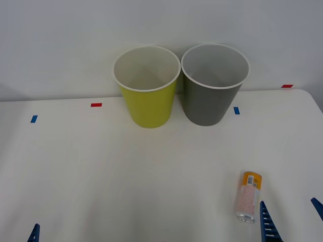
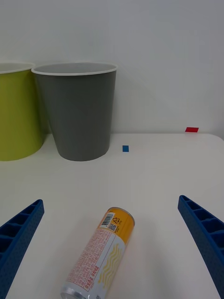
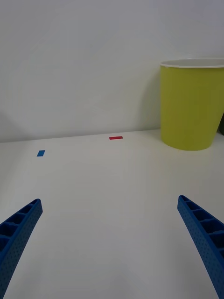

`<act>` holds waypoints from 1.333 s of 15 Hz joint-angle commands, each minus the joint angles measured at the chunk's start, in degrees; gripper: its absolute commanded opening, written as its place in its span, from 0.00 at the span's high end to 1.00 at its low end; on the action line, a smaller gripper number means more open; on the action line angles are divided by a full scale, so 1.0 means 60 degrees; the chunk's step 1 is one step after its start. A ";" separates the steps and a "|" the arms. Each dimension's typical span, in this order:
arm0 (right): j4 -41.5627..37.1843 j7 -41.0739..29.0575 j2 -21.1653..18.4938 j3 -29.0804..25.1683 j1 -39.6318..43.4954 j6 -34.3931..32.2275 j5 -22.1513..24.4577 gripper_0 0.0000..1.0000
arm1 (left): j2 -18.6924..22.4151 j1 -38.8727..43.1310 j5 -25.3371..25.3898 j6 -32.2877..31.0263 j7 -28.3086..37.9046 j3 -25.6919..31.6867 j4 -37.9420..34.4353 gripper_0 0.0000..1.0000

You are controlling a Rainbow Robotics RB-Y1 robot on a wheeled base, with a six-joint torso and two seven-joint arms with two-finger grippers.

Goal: Put cans in the gray bin and PET bottles in the light green bin.

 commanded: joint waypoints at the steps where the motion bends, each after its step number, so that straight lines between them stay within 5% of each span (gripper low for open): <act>1: 0.0000 -0.0001 0.0000 0.0000 0.0000 0.0000 0.0000 0.00 | 0.0000 0.0000 0.0000 0.0000 0.0000 0.0000 0.0000 0.00; 12: 0.0000 -0.0001 0.0000 0.0000 0.0000 0.0000 0.0000 0.00 | 0.0000 0.0000 0.0000 0.0000 0.0000 0.0000 0.0000 0.00; 20: 0.0352 0.0087 0.0747 0.0234 -0.0498 0.0674 0.0205 0.00 | 0.0000 0.0000 0.0000 0.0000 0.0000 0.0000 0.0000 0.00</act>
